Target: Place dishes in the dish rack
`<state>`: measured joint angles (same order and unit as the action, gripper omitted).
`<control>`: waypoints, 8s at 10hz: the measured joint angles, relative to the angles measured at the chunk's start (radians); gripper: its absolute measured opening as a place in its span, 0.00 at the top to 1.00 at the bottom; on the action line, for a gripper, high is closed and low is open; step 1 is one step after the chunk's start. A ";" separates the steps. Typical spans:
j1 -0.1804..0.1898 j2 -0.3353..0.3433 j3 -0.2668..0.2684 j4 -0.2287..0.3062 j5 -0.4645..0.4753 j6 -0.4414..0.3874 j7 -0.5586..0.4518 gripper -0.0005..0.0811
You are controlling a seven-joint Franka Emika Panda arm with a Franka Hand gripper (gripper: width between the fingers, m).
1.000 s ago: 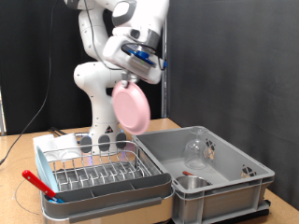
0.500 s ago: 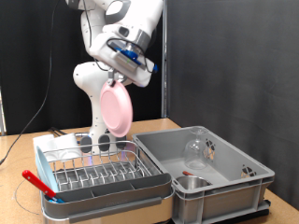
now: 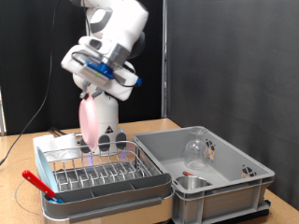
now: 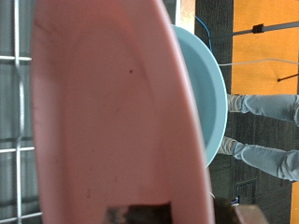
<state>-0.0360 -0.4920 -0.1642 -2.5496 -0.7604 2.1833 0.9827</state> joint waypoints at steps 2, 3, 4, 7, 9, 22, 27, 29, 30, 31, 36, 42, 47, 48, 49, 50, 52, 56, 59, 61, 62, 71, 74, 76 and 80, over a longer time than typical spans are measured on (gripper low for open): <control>-0.010 0.035 -0.071 0.028 0.011 0.052 -0.067 0.95; -0.013 0.047 -0.103 0.043 0.012 0.076 -0.099 0.95; -0.014 0.056 -0.125 0.057 0.012 0.086 -0.127 0.95; -0.013 0.078 -0.156 0.084 0.012 0.093 -0.199 0.95; -0.015 0.095 -0.158 0.084 -0.011 0.092 -0.213 0.95; -0.033 0.253 -0.177 0.017 -0.100 0.220 -0.137 0.95; -0.049 0.312 -0.178 0.005 -0.117 0.269 -0.078 0.95; -0.057 0.318 -0.182 0.003 -0.117 0.307 -0.068 0.95; -0.058 0.318 -0.184 0.003 -0.117 0.315 -0.068 0.89; -0.059 0.318 -0.188 0.004 -0.115 0.324 -0.068 0.89; -0.060 0.292 -0.196 0.014 -0.085 0.340 -0.106 0.21; -0.034 0.146 -0.222 0.032 0.137 0.323 -0.354 0.00; 0.187 0.082 -0.315 0.067 0.613 0.207 -0.786 0.00; 0.221 0.076 -0.311 0.087 0.648 0.145 -0.808 0.00; 0.237 0.077 -0.301 0.104 0.655 0.097 -0.808 0.00; 0.234 0.077 -0.303 0.100 0.655 0.111 -0.808 0.00; 0.252 0.077 -0.304 0.097 0.680 0.115 -0.855 0.00; 0.364 0.106 -0.272 0.135 0.790 0.029 -0.882 0.00; 0.409 0.139 -0.207 0.162 0.790 0.008 -0.866 0.00; 0.410 0.163 -0.150 0.169 0.742 0.037 -0.794 0.00; 0.410 0.163 -0.154 0.169 0.754 0.035 -0.803 0.00; 0.458 0.231 -0.068 0.171 0.808 0.078 -0.727 0.00; 0.455 0.257 -0.054 0.168 0.771 0.095 -0.582 0.00; 0.455 0.284 -0.054 0.172 0.773 0.122 -0.564 0.00; 0.463 0.296 -0.054 0.180 0.823 0.138 -0.584 0.00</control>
<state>0.4268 -0.1963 -0.2180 -2.3693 0.0623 2.3216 0.3990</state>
